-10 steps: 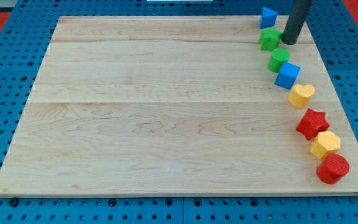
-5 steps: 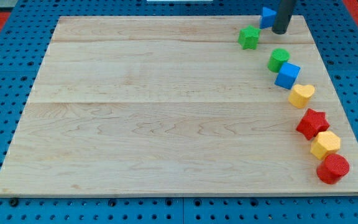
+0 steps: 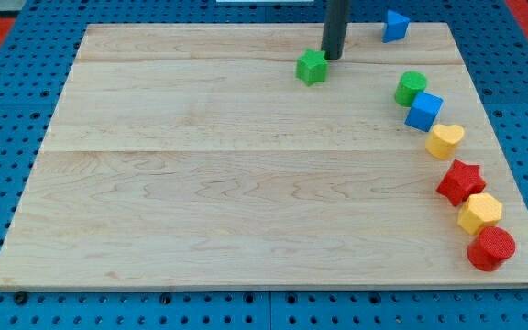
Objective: Slide the green star to center
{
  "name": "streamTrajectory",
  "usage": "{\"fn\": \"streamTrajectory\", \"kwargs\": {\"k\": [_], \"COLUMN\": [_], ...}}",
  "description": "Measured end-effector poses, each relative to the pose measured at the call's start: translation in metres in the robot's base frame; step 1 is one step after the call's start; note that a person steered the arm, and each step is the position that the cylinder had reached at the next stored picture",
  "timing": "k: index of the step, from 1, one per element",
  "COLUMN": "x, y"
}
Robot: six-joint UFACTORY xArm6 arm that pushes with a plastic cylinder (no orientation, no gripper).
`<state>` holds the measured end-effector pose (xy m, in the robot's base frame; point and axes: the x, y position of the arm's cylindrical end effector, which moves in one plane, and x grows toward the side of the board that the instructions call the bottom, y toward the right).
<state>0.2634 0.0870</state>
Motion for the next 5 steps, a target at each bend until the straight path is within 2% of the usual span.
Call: {"fn": "streamTrajectory", "kwargs": {"k": [2,4,5], "x": [0.037,0.018,0.028], "y": [-0.014,-0.050,-0.060]}}
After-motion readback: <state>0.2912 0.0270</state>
